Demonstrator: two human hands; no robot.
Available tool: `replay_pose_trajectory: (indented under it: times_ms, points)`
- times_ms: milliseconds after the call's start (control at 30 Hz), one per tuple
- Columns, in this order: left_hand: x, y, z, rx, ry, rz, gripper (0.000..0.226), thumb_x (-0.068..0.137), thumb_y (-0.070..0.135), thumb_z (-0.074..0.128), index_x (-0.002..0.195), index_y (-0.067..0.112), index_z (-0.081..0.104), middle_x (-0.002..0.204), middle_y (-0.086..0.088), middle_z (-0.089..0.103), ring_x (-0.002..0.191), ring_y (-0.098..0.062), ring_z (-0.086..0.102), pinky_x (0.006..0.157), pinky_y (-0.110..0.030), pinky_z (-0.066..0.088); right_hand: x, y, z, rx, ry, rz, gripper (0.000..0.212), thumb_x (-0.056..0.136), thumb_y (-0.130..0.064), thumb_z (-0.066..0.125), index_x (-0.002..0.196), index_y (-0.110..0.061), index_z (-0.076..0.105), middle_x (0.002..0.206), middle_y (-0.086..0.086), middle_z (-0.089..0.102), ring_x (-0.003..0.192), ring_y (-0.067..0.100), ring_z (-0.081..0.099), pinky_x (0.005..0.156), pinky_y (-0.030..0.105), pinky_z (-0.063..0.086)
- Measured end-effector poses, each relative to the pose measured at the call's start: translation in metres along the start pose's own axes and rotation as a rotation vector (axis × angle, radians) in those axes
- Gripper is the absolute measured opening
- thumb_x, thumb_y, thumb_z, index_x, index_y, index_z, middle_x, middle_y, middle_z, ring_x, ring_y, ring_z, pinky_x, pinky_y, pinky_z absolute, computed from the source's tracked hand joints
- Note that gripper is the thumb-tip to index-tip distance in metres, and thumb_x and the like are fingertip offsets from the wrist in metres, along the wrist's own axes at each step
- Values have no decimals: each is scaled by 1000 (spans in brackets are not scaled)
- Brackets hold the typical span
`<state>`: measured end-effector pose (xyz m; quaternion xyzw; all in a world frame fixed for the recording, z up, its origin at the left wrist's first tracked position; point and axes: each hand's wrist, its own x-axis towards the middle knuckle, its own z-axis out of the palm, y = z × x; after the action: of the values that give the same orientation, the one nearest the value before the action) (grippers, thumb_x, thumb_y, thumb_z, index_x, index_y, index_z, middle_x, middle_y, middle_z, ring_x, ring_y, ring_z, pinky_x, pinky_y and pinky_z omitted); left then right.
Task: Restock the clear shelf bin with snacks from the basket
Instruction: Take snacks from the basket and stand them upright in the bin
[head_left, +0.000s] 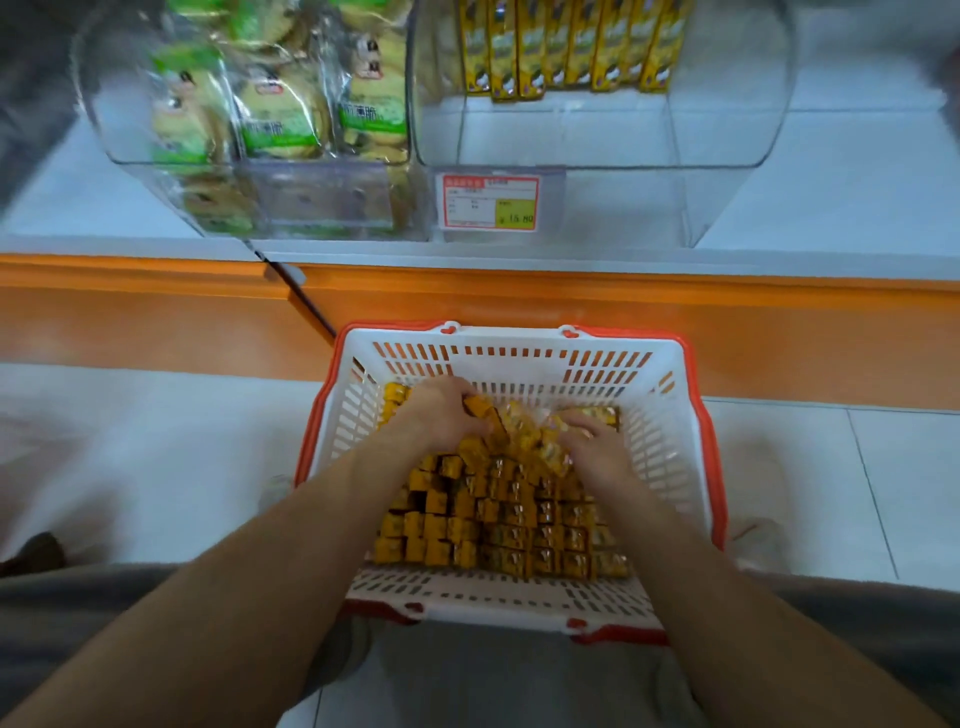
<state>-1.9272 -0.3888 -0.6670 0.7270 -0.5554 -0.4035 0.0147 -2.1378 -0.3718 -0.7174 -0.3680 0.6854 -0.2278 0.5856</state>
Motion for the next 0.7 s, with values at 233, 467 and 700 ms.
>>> replay_pose_trajectory:
  times_ms: [233, 467, 700]
  points:
    - [-46, 39, -63, -135, -105, 46, 38, 84, 29, 85, 113, 20, 64, 107, 0, 64, 73, -16, 73, 57, -30, 62, -50, -84, -37, 16, -93, -193, 32, 96, -10, 62, 125, -24, 68, 129, 8, 63, 88, 14, 70, 65, 29, 59]
    - [-127, 92, -132, -581, -51, 225, 19, 89, 27, 79, 94, 9, 72, 75, -10, 78, 68, -26, 77, 55, -34, 63, -135, -197, -75, 232, -390, -371, 28, 92, -3, 64, 113, -21, 67, 90, 11, 71, 73, 22, 70, 62, 39, 60]
    - [-170, 110, -137, -679, 194, 315, 31, 89, 39, 76, 109, 20, 62, 70, -5, 77, 52, -26, 73, 44, -27, 56, -161, -220, -99, 18, -388, -484, 49, 80, -7, 78, 122, -27, 63, 101, 5, 77, 86, 25, 75, 73, 35, 59]
